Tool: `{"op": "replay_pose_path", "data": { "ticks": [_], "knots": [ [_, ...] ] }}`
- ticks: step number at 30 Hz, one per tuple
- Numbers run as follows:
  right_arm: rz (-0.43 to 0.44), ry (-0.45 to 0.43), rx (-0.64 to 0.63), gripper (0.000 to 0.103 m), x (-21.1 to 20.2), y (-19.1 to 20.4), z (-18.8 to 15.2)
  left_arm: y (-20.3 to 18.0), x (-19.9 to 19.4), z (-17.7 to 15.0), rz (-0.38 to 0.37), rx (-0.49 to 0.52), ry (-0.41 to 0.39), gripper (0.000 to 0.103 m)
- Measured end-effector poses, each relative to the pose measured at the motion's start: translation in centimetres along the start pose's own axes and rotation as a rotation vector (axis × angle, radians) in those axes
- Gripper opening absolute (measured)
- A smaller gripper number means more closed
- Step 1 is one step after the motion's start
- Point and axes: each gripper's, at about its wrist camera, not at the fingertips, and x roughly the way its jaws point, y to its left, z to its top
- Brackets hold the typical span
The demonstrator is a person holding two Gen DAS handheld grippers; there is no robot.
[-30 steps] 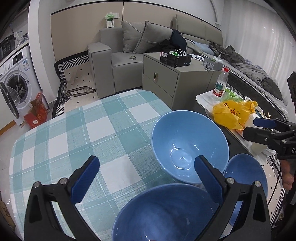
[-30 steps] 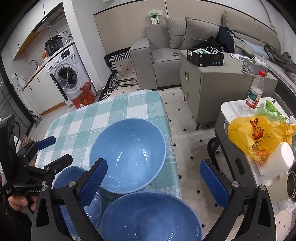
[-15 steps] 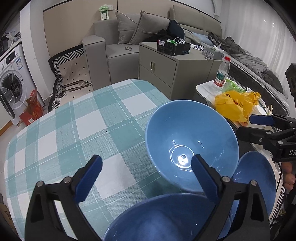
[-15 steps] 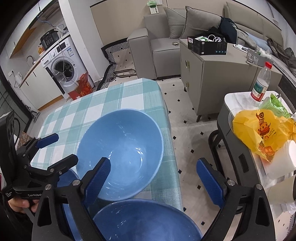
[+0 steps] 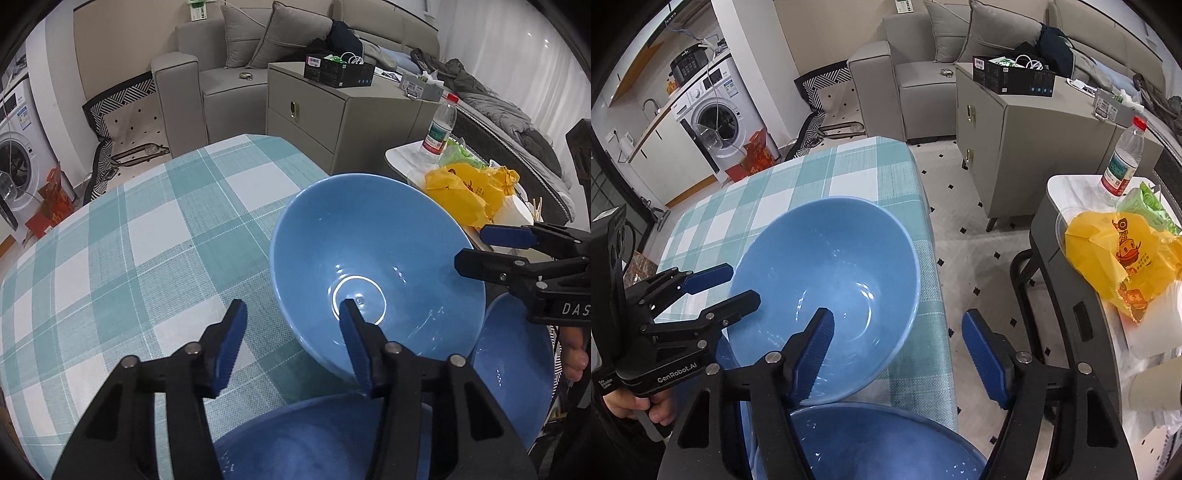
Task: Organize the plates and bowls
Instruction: 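Close the left tool on a blue bowl rim while the right tool grips another blue bowl, then lift the left tool's blue bowl over the bowl held by the right tool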
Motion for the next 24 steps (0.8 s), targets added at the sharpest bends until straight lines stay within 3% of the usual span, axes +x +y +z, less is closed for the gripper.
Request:
{"op": "replay_pose_path", "data": {
  "ticks": [4, 15, 24],
  "knots": [
    [0.006, 0.009, -0.003, 0.07, 0.4, 0.2, 0.0, -0.3, 0.2, 0.1, -0.003, 0.01, 0.003, 0.041],
    [0.002, 0.032, -0.035, 0.046, 1.3, 0.7, -0.2, -0.6, 0.9, 0.1, -0.007, 0.029, 0.019, 0.026],
    [0.003, 0.041, -0.043, 0.034, 1.6, 0.7, -0.4, -0.6, 1.0, 0.0, -0.001, 0.031, 0.021, 0.023]
  ]
}}
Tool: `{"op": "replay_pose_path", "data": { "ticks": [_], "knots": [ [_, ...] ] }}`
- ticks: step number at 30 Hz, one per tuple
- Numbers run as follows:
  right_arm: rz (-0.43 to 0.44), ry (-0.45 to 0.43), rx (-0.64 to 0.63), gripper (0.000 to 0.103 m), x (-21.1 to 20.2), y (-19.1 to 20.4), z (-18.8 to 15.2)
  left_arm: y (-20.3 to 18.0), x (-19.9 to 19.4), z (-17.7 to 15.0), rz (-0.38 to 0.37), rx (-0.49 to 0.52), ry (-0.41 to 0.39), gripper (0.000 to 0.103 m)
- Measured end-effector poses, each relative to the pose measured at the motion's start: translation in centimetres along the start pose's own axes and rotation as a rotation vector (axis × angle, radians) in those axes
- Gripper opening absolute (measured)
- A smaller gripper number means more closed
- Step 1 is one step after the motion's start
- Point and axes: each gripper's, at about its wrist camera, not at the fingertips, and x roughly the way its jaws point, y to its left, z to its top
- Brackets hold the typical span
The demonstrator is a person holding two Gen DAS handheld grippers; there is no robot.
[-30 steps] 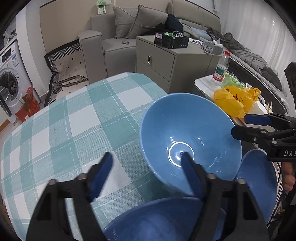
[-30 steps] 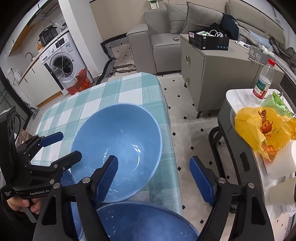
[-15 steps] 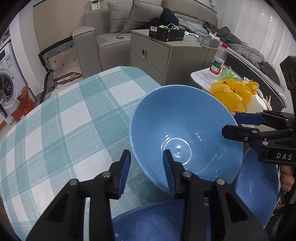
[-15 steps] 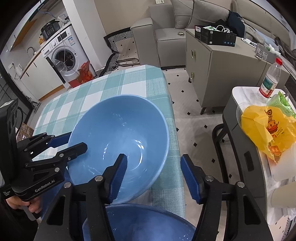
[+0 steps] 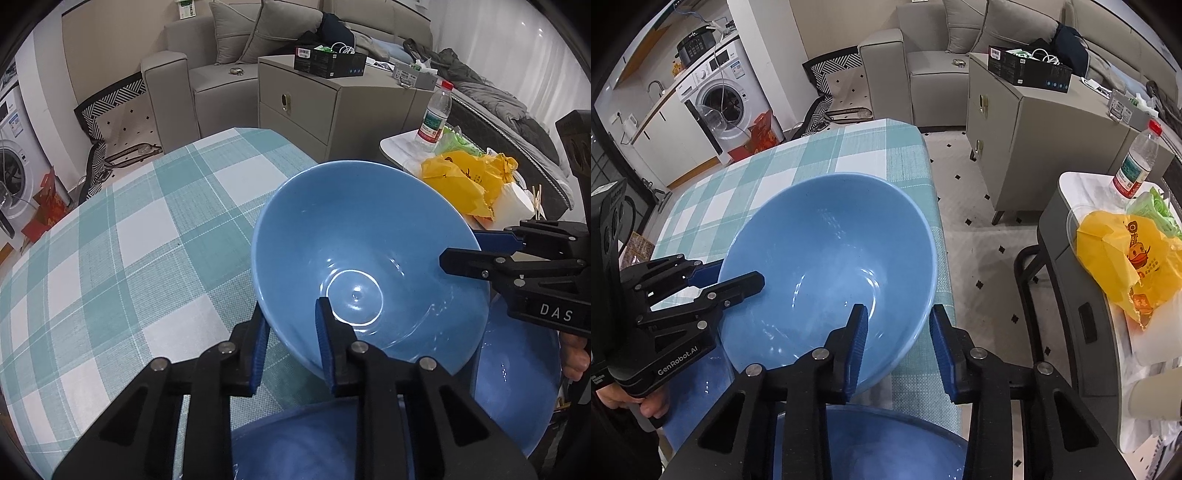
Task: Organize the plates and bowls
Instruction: 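Lift the left tool's blue bowl over the bowl held by the right tool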
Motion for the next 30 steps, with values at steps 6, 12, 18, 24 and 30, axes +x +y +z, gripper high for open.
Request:
{"op": "replay_pose_path", "data": {
  "ticks": [6, 12, 18, 24, 30],
  "knots": [
    [-0.012, -0.003, -0.007, 0.029, 0.05, 0.22, -0.03, -0.05, -0.01, 0.0, 0.007, 0.003, 0.0, 0.022],
    [-0.026, -0.006, -0.016, 0.026, 0.13, 0.28, -0.07, -0.01, 0.02, 0.01, 0.012, 0.002, -0.002, 0.022],
    [-0.037, -0.011, -0.023, 0.024, 0.13, 0.37, -0.05, 0.0, 0.03, 0.0, 0.013, 0.002, -0.003, 0.021],
    [-0.045, -0.022, -0.023, 0.019, 0.02, 0.34, -0.15, 0.04, 0.06, 0.05, 0.016, -0.002, -0.004, 0.021],
    [-0.052, -0.034, -0.029, 0.018, -0.2, 0.4, -0.1, 0.15, -0.03, 0.11, 0.015, -0.008, -0.01, 0.021]
  ]
}}
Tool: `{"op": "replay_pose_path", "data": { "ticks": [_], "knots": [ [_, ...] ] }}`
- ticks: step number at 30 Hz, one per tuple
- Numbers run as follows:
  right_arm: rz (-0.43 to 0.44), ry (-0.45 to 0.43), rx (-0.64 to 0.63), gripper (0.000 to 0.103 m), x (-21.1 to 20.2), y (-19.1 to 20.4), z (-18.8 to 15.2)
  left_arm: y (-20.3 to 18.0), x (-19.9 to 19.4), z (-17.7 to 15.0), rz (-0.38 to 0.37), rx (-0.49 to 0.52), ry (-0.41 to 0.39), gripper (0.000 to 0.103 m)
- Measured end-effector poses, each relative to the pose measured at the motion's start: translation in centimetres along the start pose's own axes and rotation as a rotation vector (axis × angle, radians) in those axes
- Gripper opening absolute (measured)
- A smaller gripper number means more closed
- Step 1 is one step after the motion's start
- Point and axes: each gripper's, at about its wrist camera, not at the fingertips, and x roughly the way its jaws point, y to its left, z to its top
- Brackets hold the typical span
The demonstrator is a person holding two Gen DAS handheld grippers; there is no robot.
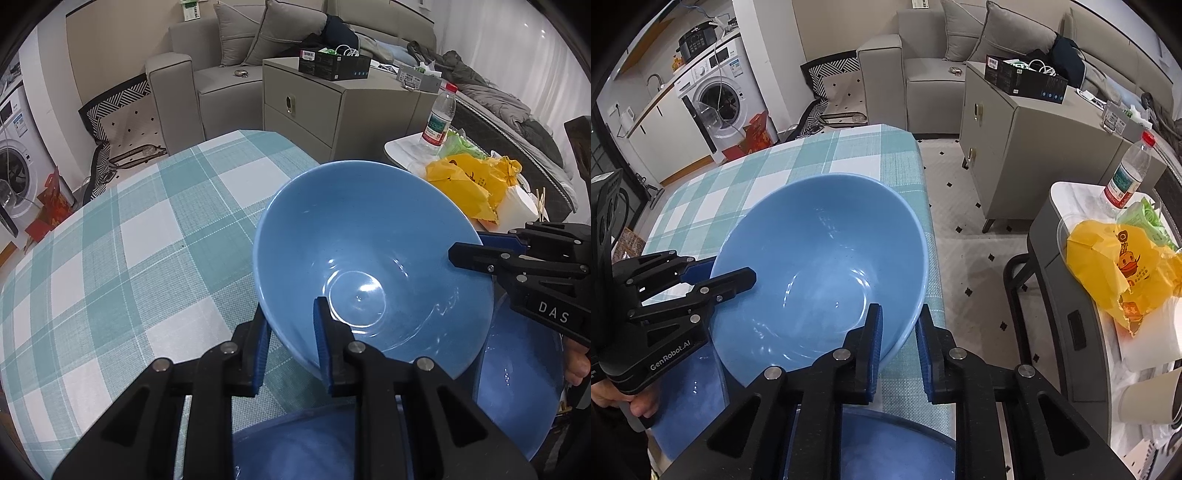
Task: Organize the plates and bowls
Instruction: 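Lift the left tool's blue bowl over the bowl held by the right tool, then lower the left tool's blue bowl into the bowl held by the right tool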
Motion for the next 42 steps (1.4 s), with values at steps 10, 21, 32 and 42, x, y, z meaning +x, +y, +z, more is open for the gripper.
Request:
{"op": "replay_pose_path", "data": {
  "ticks": [10, 21, 32, 42],
  "knots": [
    [-0.002, -0.021, 0.0, 0.018, -0.8, 0.1, 0.2, 0.0, -0.7, 0.2, 0.004, -0.004, -0.024, 0.02],
    [-0.007, -0.066, -0.006, 0.018, -3.1, 0.7, 0.3, -0.2, -2.8, 0.4, 0.015, 0.0, -0.071, 0.02],
    [-0.009, -0.117, -0.017, 0.018, -6.5, 1.6, 0.0, -0.3, -5.6, 0.2, 0.02, -0.003, -0.124, 0.02],
    [-0.014, -0.165, -0.032, 0.018, -9.6, 2.6, -0.5, -0.7, -8.1, -0.1, 0.02, -0.003, -0.17, 0.02]
  ]
}}
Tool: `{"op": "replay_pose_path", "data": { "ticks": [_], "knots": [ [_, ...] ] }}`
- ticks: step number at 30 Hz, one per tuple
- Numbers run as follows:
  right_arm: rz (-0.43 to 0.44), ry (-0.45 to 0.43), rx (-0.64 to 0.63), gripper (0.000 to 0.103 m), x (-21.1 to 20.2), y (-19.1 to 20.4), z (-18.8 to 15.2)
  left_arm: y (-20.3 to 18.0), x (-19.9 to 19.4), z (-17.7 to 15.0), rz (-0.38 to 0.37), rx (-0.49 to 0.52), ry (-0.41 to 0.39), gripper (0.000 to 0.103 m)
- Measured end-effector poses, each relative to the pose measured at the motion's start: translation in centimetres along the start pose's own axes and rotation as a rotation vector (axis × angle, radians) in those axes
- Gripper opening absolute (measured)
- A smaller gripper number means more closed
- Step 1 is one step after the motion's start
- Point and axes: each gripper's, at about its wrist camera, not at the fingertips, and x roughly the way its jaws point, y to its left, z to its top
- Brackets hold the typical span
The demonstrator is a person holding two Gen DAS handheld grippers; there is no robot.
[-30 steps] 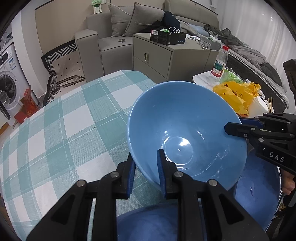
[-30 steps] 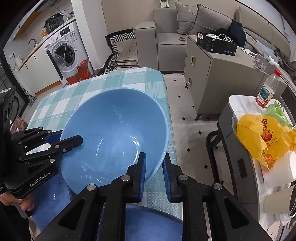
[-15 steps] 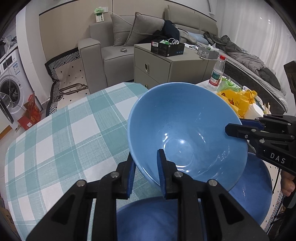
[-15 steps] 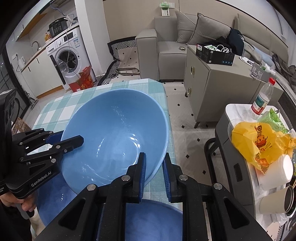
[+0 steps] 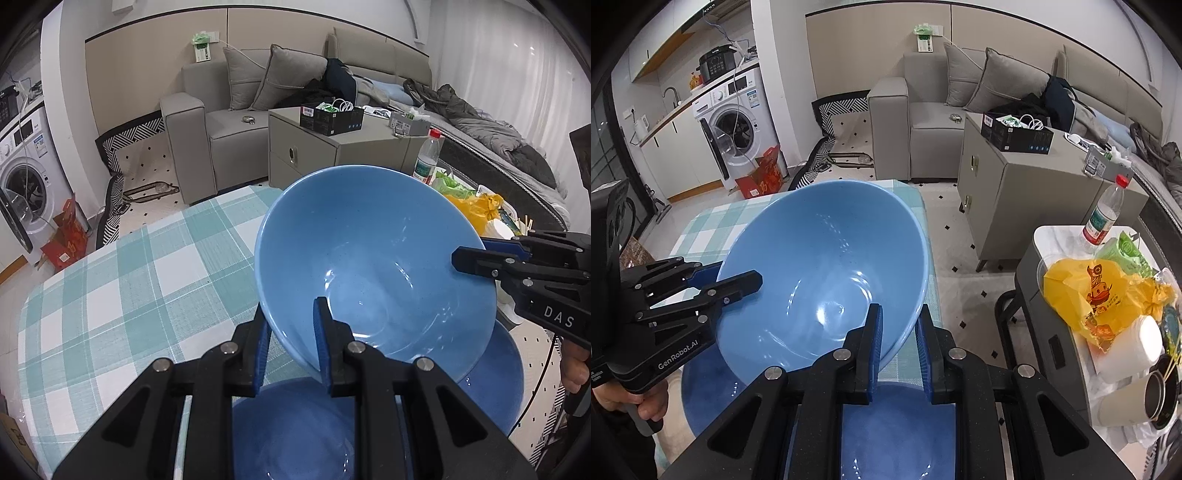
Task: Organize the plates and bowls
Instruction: 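Lower the left tool's blue bowl into the bowl held by the right tool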
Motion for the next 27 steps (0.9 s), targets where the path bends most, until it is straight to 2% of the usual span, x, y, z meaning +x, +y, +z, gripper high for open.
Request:
{"op": "replay_pose_path", "data": {
  "ticks": [27],
  "knots": [
    [-0.002, -0.099, -0.055, 0.018, -8.2, 3.4, -2.8, -1.2, -7.3, -2.2, 0.033, 0.005, -0.1, 0.02]
  ]
}}
